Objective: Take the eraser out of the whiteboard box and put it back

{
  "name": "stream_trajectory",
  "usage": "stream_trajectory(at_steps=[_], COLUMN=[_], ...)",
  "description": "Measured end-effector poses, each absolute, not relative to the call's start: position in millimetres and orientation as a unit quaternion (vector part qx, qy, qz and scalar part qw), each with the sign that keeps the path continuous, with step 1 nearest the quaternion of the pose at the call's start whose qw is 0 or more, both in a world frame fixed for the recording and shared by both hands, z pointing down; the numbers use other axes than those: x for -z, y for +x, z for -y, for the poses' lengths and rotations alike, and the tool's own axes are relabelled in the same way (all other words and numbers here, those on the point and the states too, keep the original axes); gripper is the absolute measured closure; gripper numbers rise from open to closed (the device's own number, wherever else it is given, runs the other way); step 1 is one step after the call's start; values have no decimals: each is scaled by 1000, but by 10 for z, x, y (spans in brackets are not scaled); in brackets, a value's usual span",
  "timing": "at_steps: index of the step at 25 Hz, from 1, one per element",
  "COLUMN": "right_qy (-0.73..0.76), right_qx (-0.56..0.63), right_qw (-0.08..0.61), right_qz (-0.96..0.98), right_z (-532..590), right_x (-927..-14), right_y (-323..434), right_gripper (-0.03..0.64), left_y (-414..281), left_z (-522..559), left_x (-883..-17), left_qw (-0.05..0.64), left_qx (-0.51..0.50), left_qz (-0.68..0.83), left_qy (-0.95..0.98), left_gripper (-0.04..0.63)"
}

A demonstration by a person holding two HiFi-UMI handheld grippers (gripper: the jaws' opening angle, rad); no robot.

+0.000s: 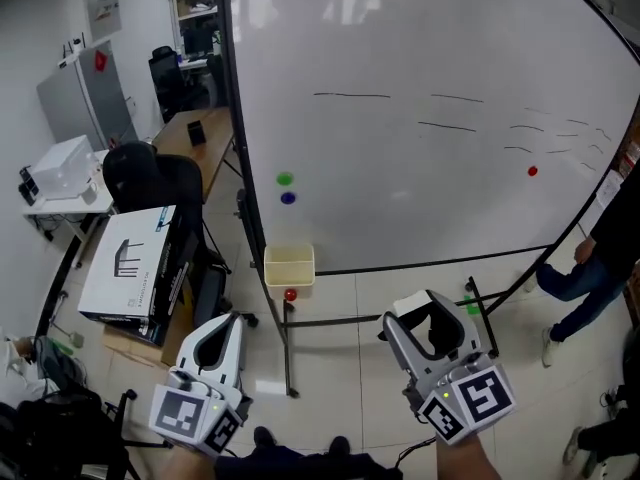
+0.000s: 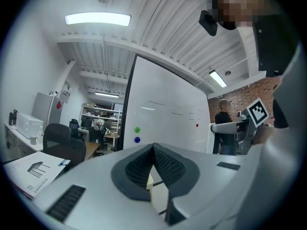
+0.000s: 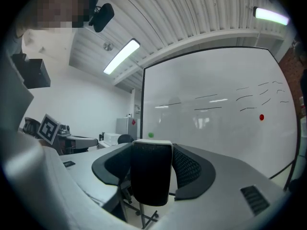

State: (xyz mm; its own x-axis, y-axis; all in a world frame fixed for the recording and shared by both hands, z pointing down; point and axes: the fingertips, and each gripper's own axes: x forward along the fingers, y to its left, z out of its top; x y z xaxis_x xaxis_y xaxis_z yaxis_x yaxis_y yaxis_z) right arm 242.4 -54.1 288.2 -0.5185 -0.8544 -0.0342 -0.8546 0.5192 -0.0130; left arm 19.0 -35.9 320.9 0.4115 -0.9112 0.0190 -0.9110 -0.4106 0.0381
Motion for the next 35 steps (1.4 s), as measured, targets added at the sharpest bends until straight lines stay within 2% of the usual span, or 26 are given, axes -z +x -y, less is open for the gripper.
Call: stream_trajectory(at_steps=[11, 25, 35], right_qy=[-529, -529, -498], right_qx=[-13, -12, 6], right_qw=[45, 44, 41], right_qz=[-848, -847, -866], right_z=[13, -78, 222], right_x=[-2628, -2649, -2799], right_y=[2395, 2274, 2234], right_gripper=[333, 333, 333], left_y=[-55, -202, -69], left_z=[-68, -182, -46], left_x=[-2919, -2994, -3104], left_qw=[-17, -4, 6], left_qx=[-7, -4, -12], left_qz=[512, 515, 529], left_qy=[859, 857, 849], left_gripper=[584, 584, 581])
